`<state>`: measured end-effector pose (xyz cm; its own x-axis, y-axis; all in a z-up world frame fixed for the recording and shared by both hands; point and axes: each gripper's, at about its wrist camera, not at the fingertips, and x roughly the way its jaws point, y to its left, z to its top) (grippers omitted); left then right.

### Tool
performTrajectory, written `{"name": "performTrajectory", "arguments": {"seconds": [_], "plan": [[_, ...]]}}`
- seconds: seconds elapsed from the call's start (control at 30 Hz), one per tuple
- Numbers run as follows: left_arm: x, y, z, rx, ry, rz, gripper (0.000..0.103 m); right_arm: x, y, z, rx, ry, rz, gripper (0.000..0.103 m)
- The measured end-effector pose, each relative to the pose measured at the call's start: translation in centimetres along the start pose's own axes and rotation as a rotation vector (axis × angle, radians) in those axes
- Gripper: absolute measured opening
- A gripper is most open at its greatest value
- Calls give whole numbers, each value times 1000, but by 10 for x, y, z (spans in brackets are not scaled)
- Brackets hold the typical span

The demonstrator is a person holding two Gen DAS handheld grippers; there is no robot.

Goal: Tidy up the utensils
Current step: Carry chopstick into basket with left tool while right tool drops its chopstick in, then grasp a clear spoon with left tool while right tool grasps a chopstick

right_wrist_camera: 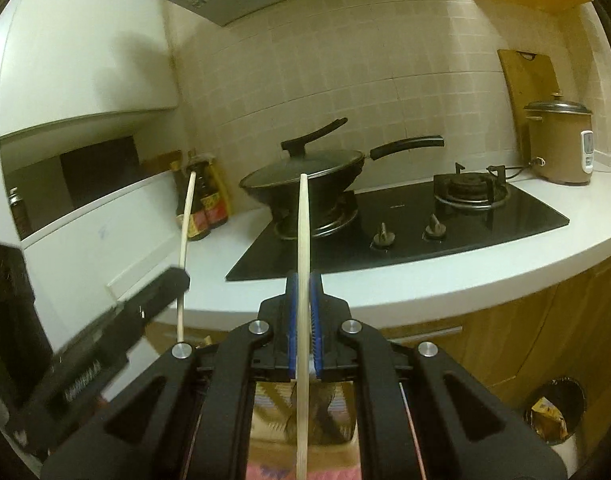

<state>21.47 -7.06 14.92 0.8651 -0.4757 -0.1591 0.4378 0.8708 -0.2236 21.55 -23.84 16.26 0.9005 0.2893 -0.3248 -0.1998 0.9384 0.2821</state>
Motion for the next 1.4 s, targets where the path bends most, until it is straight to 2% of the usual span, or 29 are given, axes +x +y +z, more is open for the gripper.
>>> {"name": "performTrajectory", "arguments": {"seconds": [0.13,0.23,0.5,0.6,0.67,0.77,0.83,0.9,1.13,1.4], "plan": [[12,8,-8,-24,-8,18,4,20,-1,-1,-29,-28,-54,4],[18,12,-13,-25,-30,60,4,35,2,-5,-74,-53,-99,4],[18,11,-34,-7,-45,93,5,39,3,-27,-105,-82,-118,5],[12,13,-42,-13,-15,70,5,33,0,-35,-95,-47,-89,13],[6,16,-46,-21,3,58,5,24,-5,-39,-81,-24,-65,31],[-10,21,-52,-24,33,42,18,5,-7,-43,-70,2,-51,32],[-23,24,-55,-35,47,32,35,-11,-6,-48,-77,19,-49,32],[-36,26,-58,-46,58,14,39,-24,-1,-55,-94,44,-50,32],[-89,29,-80,-61,125,-26,37,-56,15,-100,-119,162,-24,32],[-128,23,-116,-27,227,5,39,-70,31,-163,-100,291,4,32]]}}
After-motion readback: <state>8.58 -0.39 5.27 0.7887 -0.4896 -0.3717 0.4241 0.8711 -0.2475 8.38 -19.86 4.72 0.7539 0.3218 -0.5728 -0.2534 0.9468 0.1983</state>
